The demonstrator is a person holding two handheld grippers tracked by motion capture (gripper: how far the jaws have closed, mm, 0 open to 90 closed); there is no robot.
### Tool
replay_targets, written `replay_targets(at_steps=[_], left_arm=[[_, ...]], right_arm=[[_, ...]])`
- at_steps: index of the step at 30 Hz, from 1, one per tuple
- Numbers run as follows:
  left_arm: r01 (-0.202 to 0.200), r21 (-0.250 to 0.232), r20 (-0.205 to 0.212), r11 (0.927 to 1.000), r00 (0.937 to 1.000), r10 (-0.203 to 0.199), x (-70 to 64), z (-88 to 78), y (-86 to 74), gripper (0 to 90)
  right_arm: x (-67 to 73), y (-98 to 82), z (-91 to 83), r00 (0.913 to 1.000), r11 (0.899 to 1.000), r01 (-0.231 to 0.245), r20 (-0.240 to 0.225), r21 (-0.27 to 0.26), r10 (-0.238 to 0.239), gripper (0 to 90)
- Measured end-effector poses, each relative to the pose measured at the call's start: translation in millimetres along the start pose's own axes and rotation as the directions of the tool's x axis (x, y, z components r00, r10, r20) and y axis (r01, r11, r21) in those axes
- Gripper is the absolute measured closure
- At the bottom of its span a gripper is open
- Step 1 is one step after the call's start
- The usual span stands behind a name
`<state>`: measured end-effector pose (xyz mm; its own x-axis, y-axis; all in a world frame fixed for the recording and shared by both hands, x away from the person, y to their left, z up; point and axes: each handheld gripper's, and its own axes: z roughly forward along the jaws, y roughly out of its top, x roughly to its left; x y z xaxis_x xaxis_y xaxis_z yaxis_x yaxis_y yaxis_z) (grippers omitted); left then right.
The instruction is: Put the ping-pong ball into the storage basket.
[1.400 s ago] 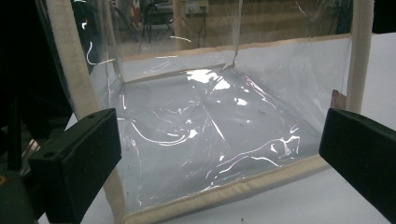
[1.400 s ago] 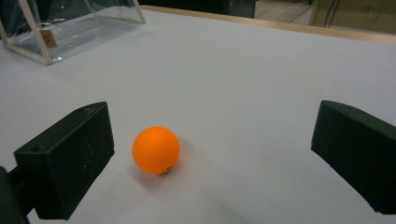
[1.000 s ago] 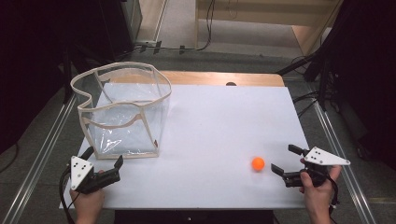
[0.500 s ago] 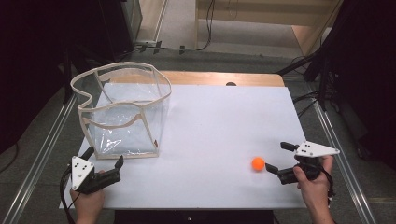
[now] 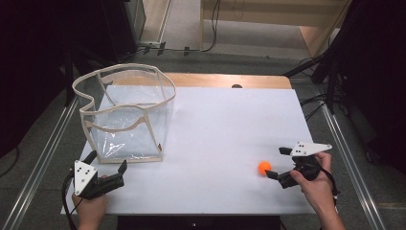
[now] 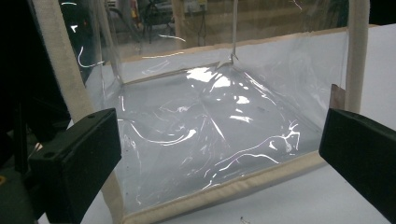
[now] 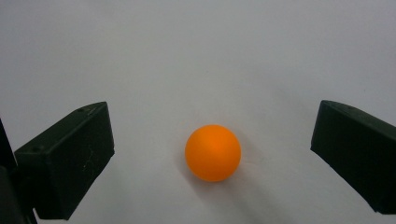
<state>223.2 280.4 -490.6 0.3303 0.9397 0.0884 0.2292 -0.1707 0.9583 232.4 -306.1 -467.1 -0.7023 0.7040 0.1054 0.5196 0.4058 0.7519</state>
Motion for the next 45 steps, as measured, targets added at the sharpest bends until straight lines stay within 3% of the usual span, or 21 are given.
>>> replay_targets(at_steps=[12,23,33,38,45], left_arm=[[-0.005,0.002,0.0,1.0,1.0,0.005,-0.1,-0.1,0.0,0.0],[-0.002,0.002,-0.002,1.0,1.0,0.002,-0.7,0.1,-0.1,0.0],[-0.004,0.002,-0.002,1.0,1.0,0.004,-0.5,0.0,0.0,0.0],[-0.004,0.003,-0.002,1.0,1.0,0.004,-0.6,0.1,-0.1,0.0],[-0.003,0.003,-0.002,1.0,1.0,0.003,-0.6,0.1,-0.1,0.0]], right_arm=[[-4.2,1.9,11.6,0.999,0.996,-0.043,-0.009,0.082,0.044,0.0],[-1.7,2.5,21.7,0.9997,0.987,-0.024,0.0,0.161,0.024,5.1],[2.7,3.1,32.5,0.9994,0.972,0.005,0.031,0.235,-0.013,25.6],[4.4,2.2,37.1,0.9984,0.964,0.008,0.053,0.267,-0.022,31.9],[4.5,1.5,41.0,0.9986,0.956,0.004,0.049,0.293,-0.02,38.7]])
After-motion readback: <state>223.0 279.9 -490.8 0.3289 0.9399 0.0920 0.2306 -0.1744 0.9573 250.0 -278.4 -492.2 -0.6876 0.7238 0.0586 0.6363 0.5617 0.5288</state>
